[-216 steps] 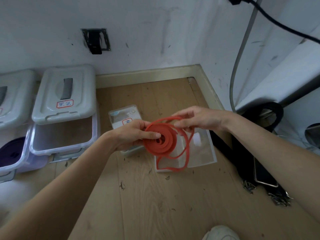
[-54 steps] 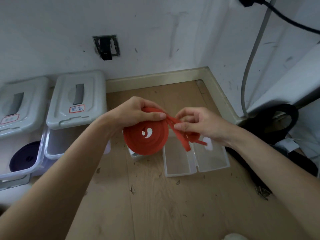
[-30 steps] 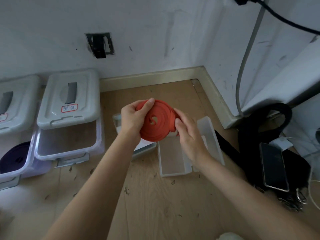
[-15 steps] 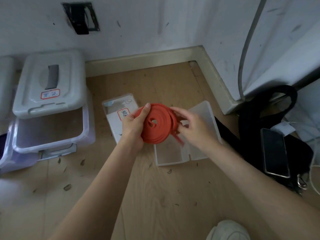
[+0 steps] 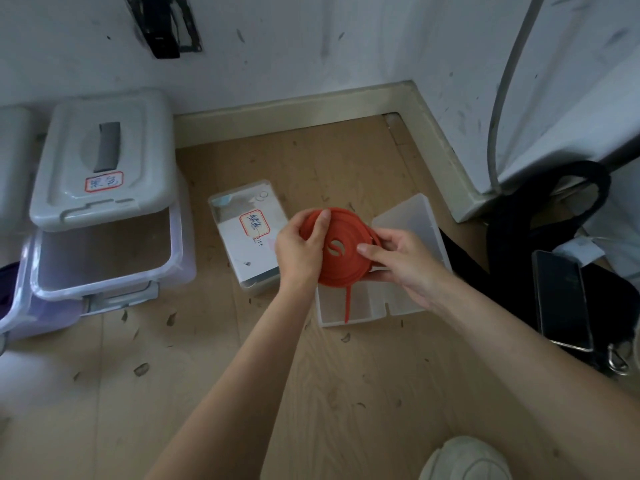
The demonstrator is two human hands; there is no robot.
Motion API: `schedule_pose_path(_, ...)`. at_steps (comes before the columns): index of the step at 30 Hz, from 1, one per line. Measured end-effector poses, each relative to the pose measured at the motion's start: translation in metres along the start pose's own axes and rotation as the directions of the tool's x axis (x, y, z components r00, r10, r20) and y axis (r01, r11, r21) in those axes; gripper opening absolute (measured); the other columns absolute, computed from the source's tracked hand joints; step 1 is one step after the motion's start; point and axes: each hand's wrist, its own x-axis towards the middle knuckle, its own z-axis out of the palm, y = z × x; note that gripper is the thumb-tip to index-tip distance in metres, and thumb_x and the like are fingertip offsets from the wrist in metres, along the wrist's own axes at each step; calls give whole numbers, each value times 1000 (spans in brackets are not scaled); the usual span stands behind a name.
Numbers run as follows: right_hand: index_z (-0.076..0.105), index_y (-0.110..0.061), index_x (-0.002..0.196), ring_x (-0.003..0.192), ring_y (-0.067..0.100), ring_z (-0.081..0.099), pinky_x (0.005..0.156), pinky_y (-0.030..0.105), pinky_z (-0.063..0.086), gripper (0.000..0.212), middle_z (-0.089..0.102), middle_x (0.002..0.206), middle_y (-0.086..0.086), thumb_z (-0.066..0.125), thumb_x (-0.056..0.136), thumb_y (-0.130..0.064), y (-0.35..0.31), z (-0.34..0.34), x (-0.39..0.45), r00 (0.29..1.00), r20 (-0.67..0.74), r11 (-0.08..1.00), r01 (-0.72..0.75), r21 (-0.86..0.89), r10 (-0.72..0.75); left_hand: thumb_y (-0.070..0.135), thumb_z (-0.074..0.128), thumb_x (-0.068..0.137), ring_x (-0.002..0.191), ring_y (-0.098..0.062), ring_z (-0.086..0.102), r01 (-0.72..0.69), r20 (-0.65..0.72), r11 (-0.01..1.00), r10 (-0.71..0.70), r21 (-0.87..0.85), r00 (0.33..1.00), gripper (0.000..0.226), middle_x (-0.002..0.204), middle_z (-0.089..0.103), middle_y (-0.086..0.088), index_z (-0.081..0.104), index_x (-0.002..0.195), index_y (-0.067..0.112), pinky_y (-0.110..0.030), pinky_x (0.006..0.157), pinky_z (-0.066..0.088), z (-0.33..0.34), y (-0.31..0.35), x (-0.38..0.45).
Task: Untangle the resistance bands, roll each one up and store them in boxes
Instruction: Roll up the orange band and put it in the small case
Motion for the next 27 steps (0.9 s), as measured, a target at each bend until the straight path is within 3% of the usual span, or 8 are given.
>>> schedule_pose_path(3, 53, -10, 129, 96, 18, 65, 80, 33, 56, 37, 65, 115, 11, 55, 92, -7, -2, -12, 6, 997, -55, 933, 22, -359, -44, 24, 51, 95, 95, -14, 56, -26, 118, 970, -3, 242, 993, 25, 102, 61, -2, 65, 111, 12, -20, 83, 41, -9, -11, 0)
schedule_pose_path(5, 50, -14, 134, 110, 22, 59, 95, 35, 47, 42, 62, 122, 8, 56, 93, -14, -4, -18, 15, 994, -3, 692, 73, -718, -108, 22, 52, 94, 92, -19, 56, 0, 119, 918, -51, 396, 992, 28, 109, 56, -9, 61, 118, 13, -21, 82, 40, -20, -22, -4)
schedule_pose_path(7, 50, -19, 134, 113, 23, 57, 99, 39, 43, 41, 63, 121, 4, 55, 93, -20, -3, -14, 23, 994, 53, 511, 95, -854, -96, 17, 58, 90, 93, -24, 58, 7, 156, 870, -97, 494, 983, 36, 114, 48, -13, 54, 125, 12, -24, 87, 42, -26, -28, -12)
schedule_pose_path(10, 56, -27, 124, 108, 24, 58, 98, 48, 41, 31, 66, 110, 0, 55, 93, -27, -1, -2, 33, 997, 59, 391, 71, -918, -44, 15, 63, 86, 99, -32, 57, -110, 243, 772, -59, 626, 968, 44, 115, 46, -14, 48, 127, 10, -38, 88, 46, -22, -29, -20)
schedule_pose_path(15, 61, -17, 109, 98, 26, 58, 93, 48, 44, 21, 63, 100, 3, 56, 92, -27, -5, -2, 42, 998, 63, 330, 51, -943, 27, 3, 53, 88, 90, -39, 58, -137, 251, 649, -86, 748, 964, 42, 117, 44, -15, 39, 127, 9, -46, 80, 47, -17, -29, -27)
schedule_pose_path(19, 61, -10, 103, 88, 26, 61, 82, 44, 51, 15, 64, 98, 9, 54, 93, -18, -10, 0, 37, 966, 229, 159, 209, -965, 123, -1, 53, 84, 89, -35, 57, -144, 236, 716, -30, 683, 971, 41, 110, 49, -12, 44, 122, 10, -36, 69, 40, -25, -30, -22)
schedule_pose_path(23, 55, -4, 89, 73, 27, 59, 61, 35, 50, 3, 55, 84, 8, 52, 89, -5, -11, 25, 50, 896, 374, -90, 404, -910, 240, 4, 57, 87, 87, -32, 58, -189, 311, 768, -13, 612, 950, 39, 107, 50, -12, 50, 125, 11, -43, 79, 49, -29, -33, -23)
schedule_pose_path(27, 60, -5, 103, 90, 32, 61, 80, 43, 52, 15, 60, 103, 14, 53, 90, -8, -17, 24, 67, 845, 423, -83, 472, -878, 329, 5, 56, 87, 92, -31, 54, -274, 387, 711, 2, 648, 922, 35, 100, 44, -8, 59, 122, 11, -38, 85, 45, -30, -41, -18)
